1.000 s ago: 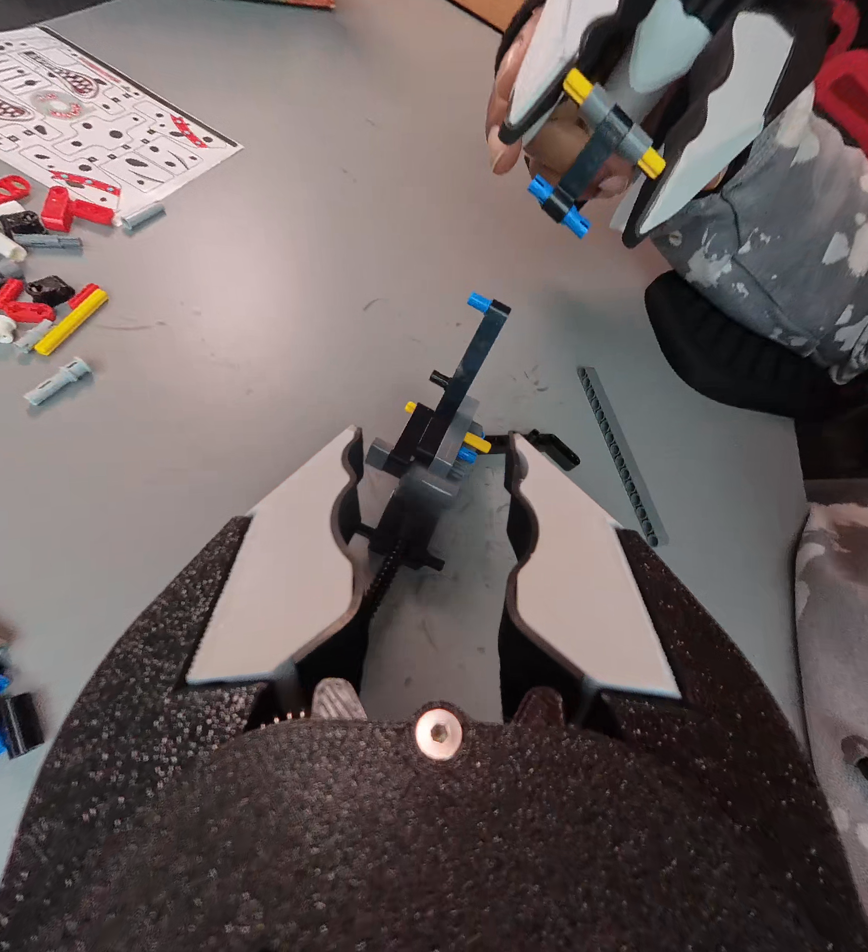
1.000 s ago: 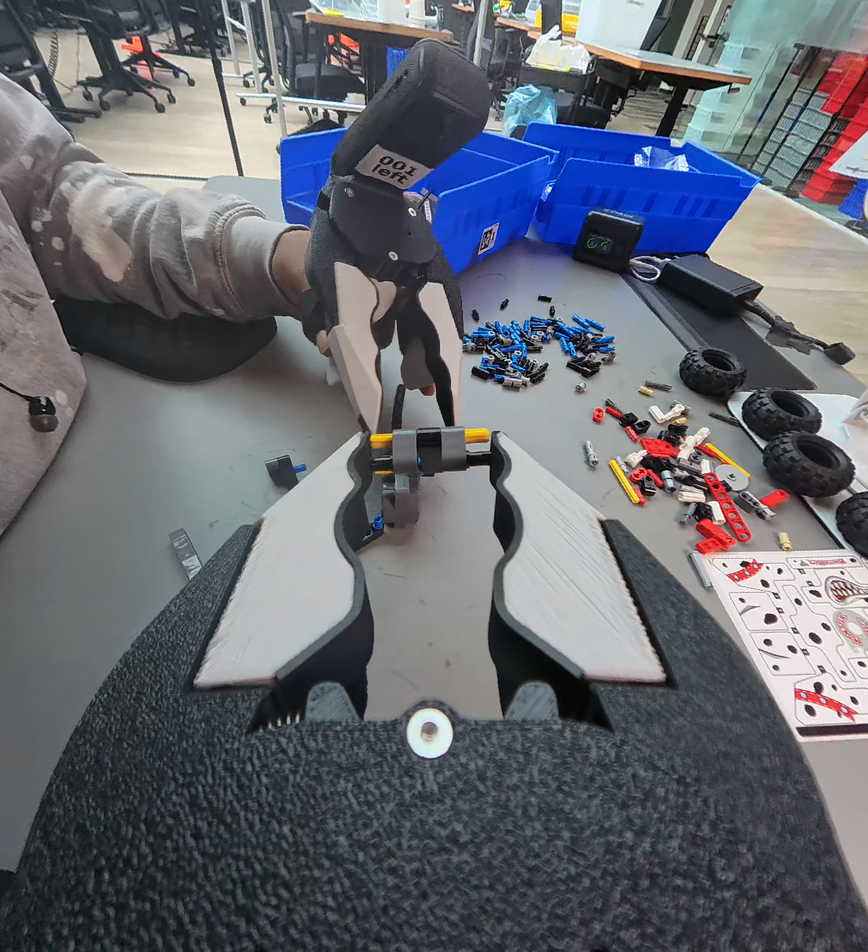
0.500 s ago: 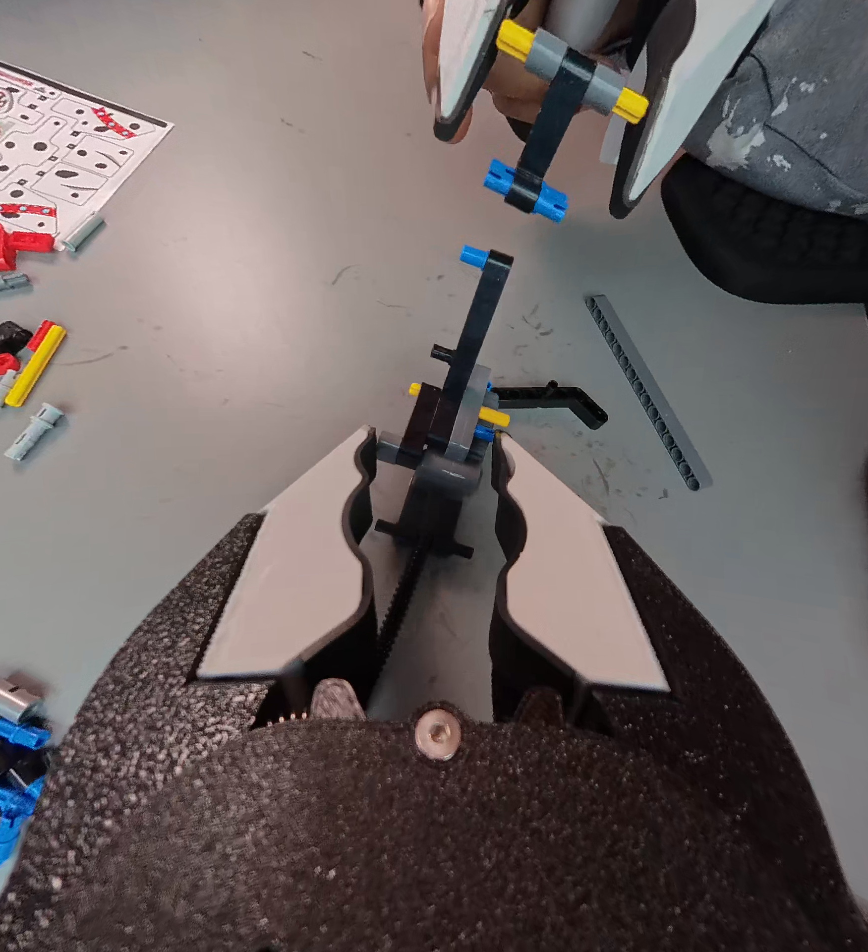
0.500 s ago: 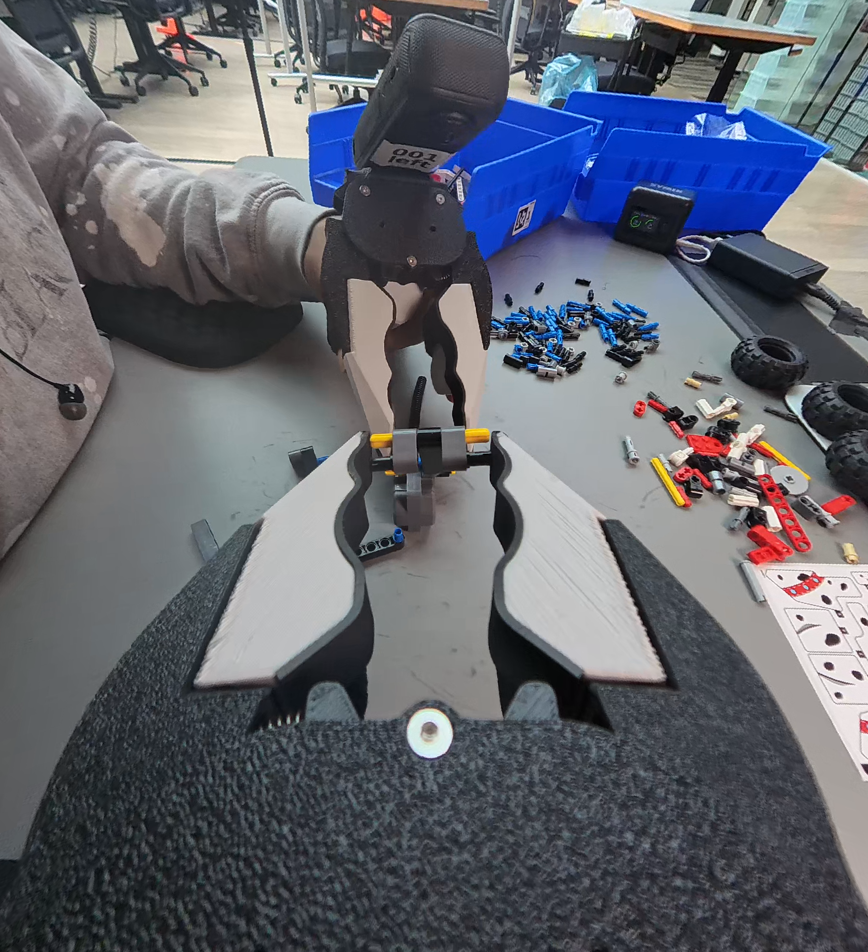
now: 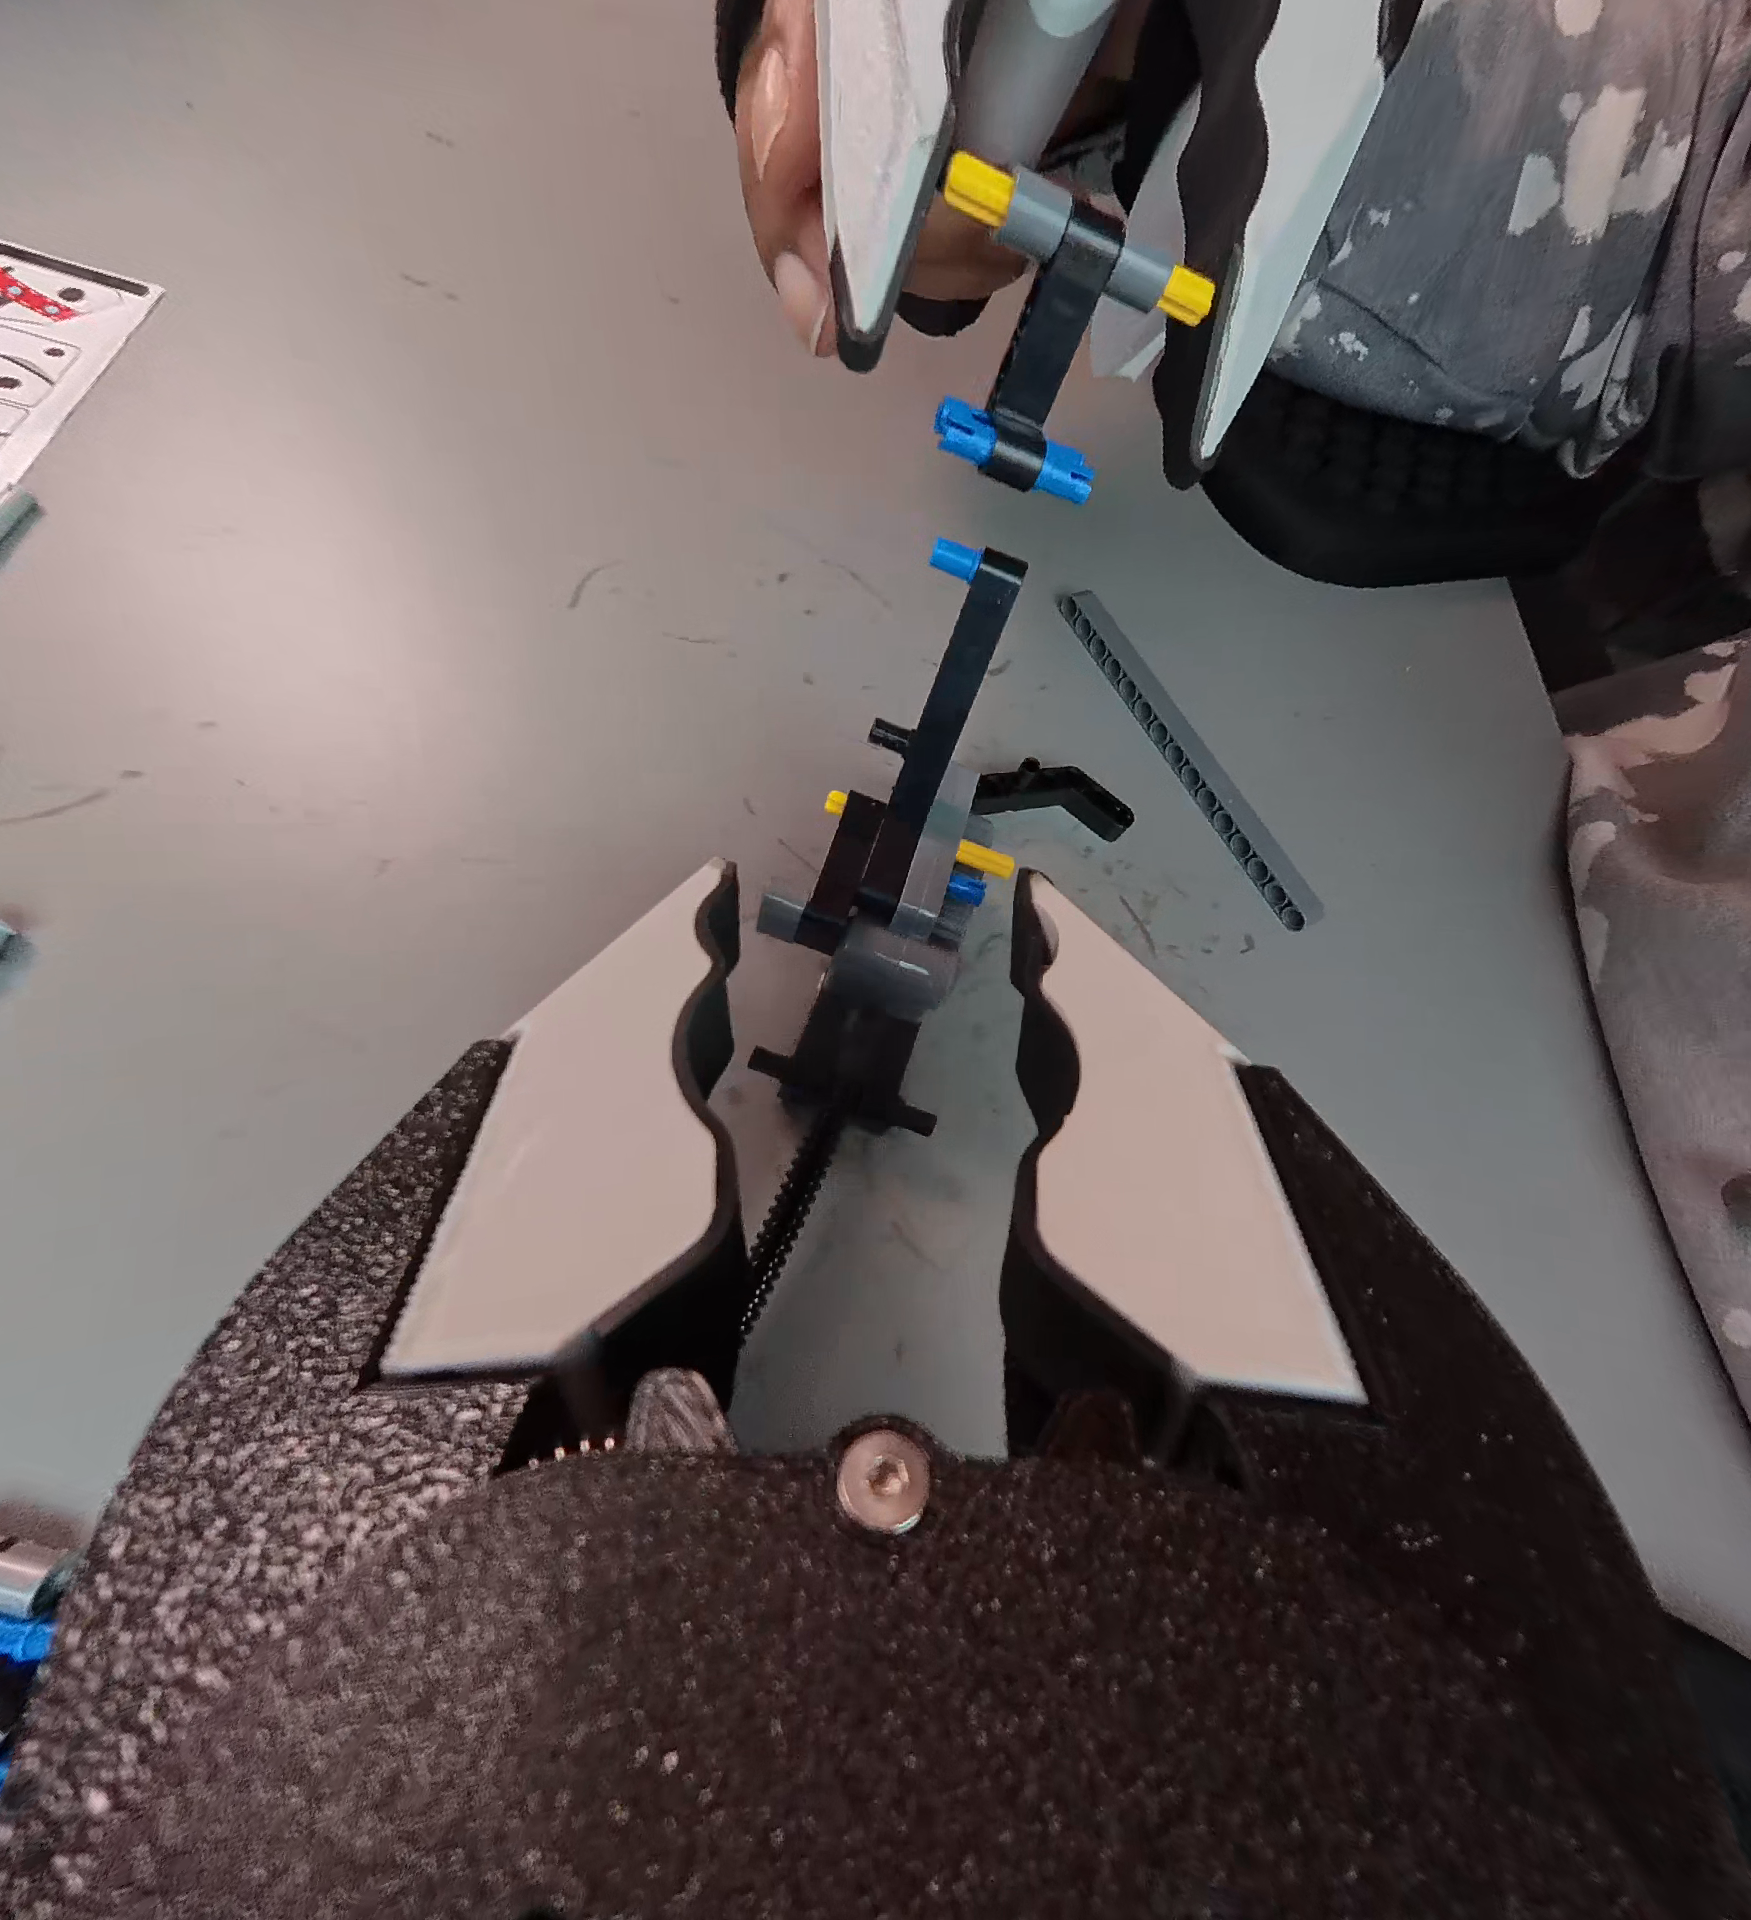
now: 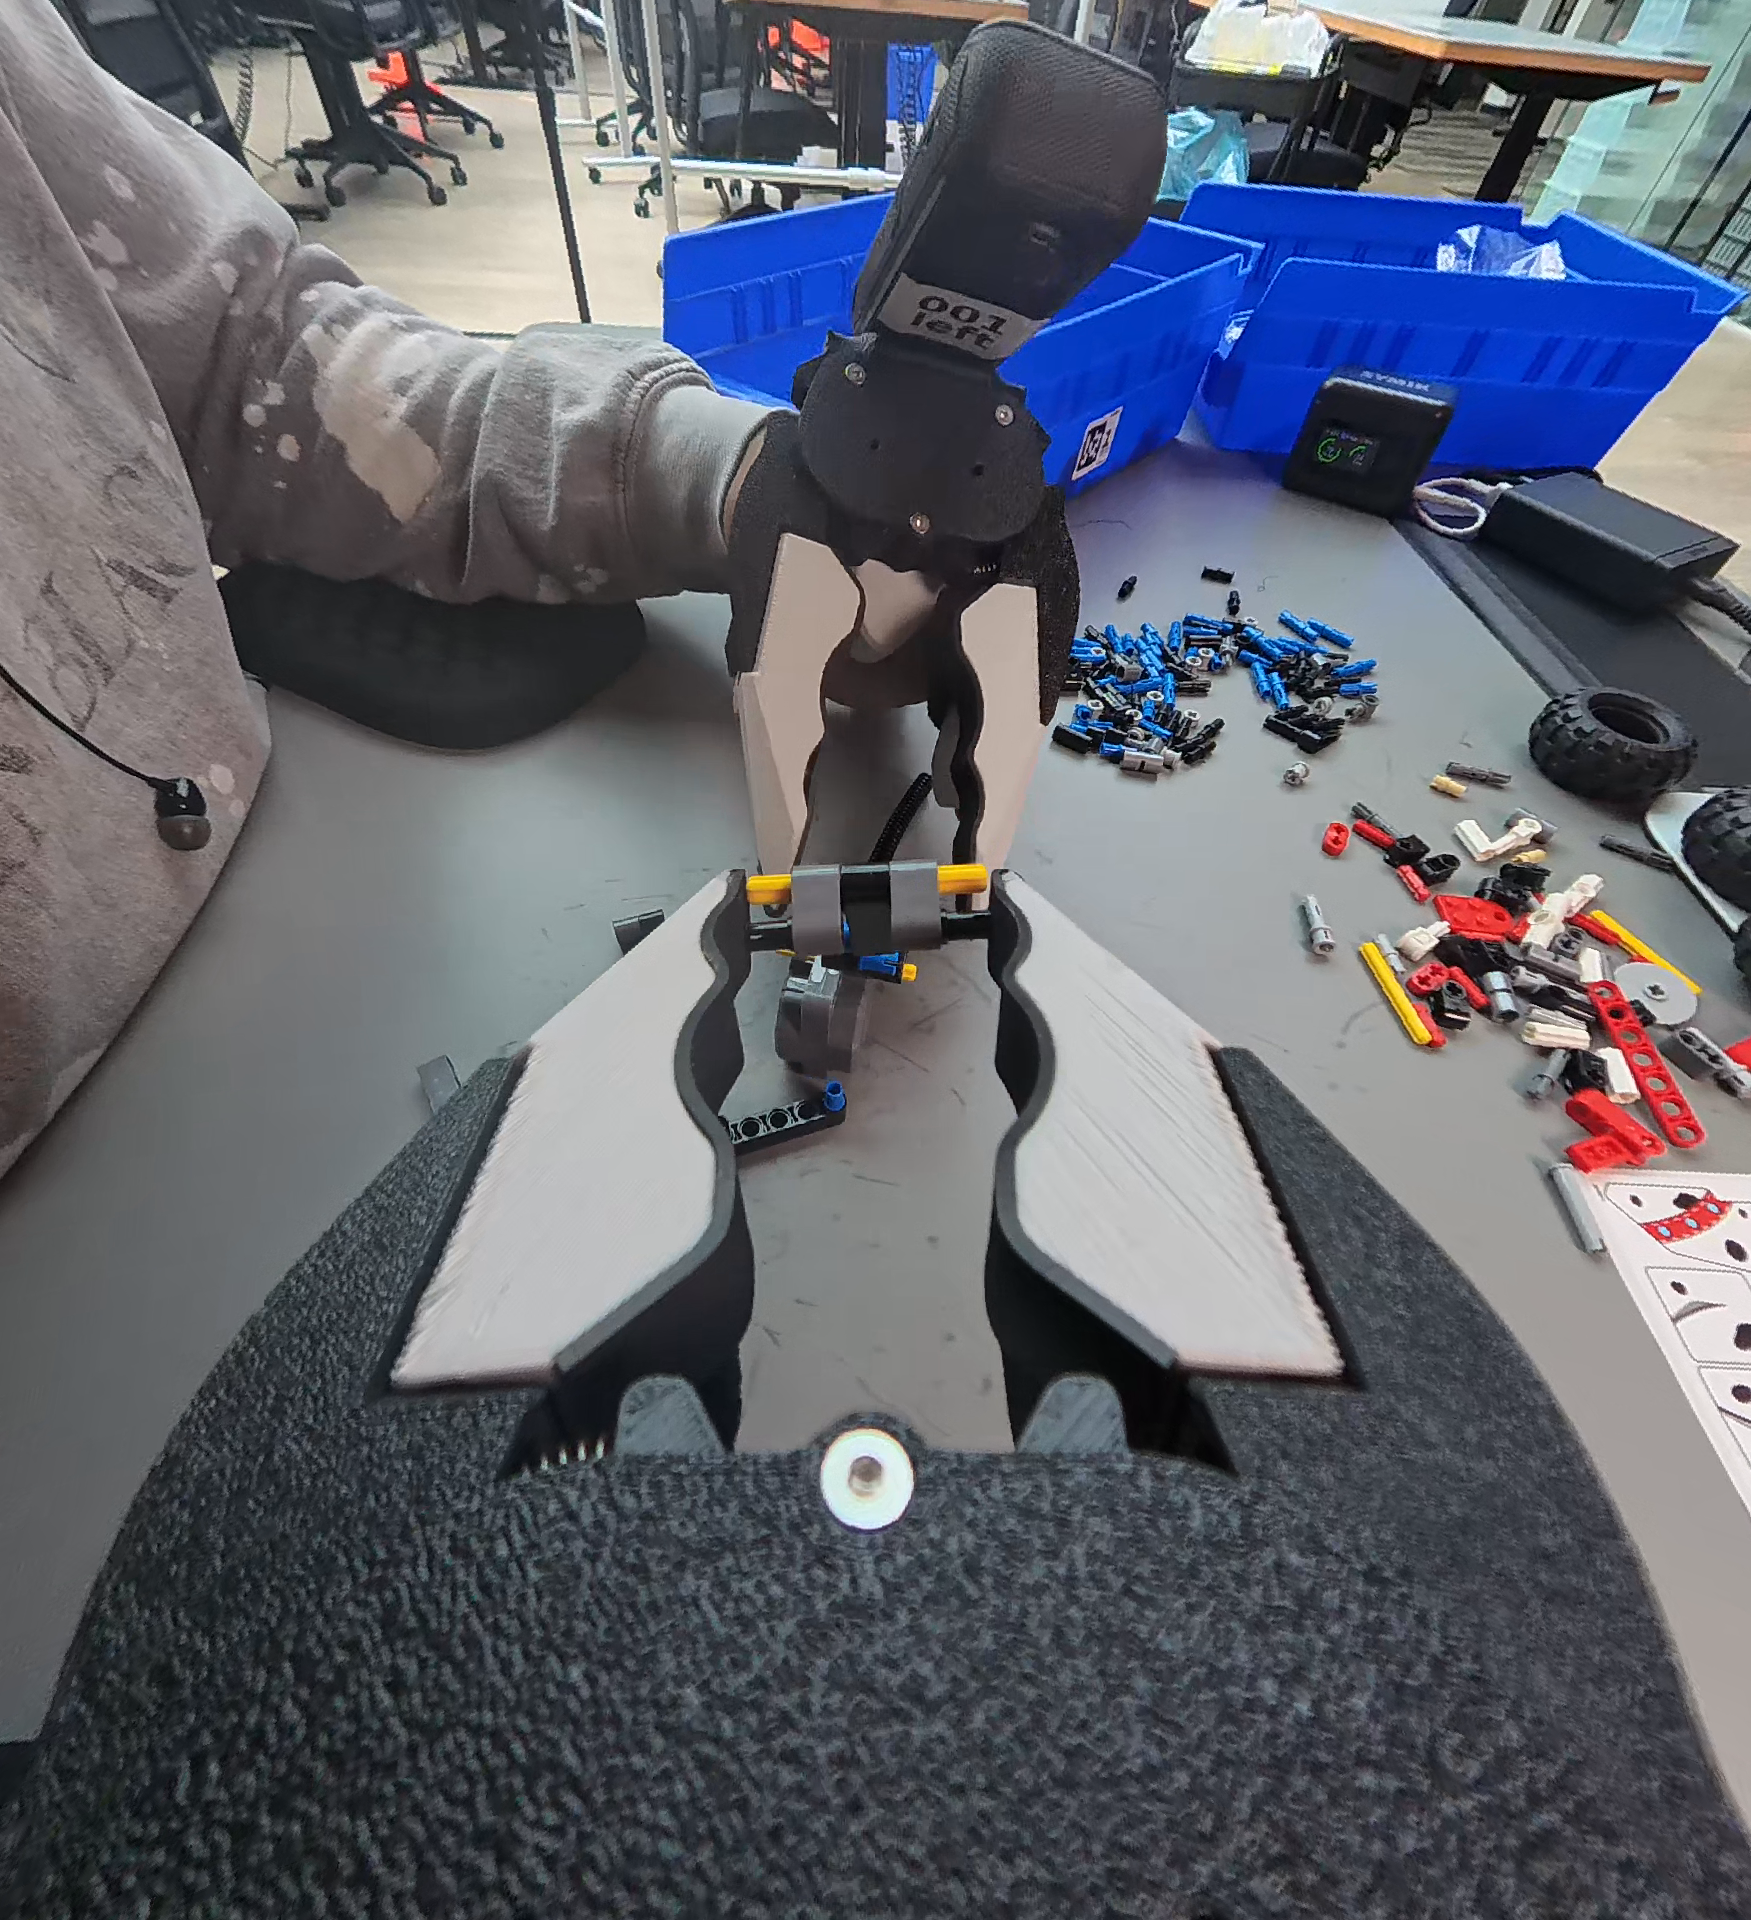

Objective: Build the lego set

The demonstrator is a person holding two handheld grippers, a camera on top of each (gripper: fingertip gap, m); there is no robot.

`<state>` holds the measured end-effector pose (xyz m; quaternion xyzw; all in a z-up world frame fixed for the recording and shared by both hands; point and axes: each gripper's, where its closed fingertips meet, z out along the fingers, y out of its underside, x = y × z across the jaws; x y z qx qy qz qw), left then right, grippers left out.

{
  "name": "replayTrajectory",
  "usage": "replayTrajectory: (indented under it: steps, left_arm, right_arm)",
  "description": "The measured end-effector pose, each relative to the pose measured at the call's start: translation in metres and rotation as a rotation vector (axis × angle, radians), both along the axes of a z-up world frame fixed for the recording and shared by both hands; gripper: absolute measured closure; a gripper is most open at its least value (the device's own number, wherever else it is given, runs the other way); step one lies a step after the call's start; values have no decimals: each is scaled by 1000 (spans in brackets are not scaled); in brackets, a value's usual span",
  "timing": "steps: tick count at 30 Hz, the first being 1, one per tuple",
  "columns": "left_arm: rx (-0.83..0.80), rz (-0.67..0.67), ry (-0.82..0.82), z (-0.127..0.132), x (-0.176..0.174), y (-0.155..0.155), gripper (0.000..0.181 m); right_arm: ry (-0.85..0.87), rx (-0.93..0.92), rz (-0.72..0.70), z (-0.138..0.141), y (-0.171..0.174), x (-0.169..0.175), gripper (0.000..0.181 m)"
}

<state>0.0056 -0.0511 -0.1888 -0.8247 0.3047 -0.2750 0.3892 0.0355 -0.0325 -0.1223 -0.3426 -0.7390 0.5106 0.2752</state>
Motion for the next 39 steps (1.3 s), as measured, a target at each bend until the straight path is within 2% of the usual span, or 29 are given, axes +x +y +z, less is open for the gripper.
replayTrajectory:
  steps: [1,4,8,11,13,22,30,39]
  left_arm:
    - [8,8,-22,5,-1,0,128]
    - [53,68,-128,28,-6,5,129]
    - [58,154,-392,63,-7,10,137]
    - [33,193,-554,78,-4,11,140]
    - [40,183,-599,83,2,9,141]
    - [-93,190,-619,66,19,9,155]
    - [-195,153,-755,70,29,6,170]
    - [-264,152,-841,70,29,6,173]
  right_arm:
    - [3,0,-1,1,0,0,135]
    - [21,0,-10,5,0,-1,136]
    - [52,12,-23,10,-2,-4,135]
    - [70,21,-24,12,-7,-7,136]
    - [78,22,-29,14,-9,-9,136]
    - [63,24,-6,10,-19,-10,136]
    - [88,52,-1,12,-24,-11,136]
    - [110,85,-4,13,-25,-11,135]
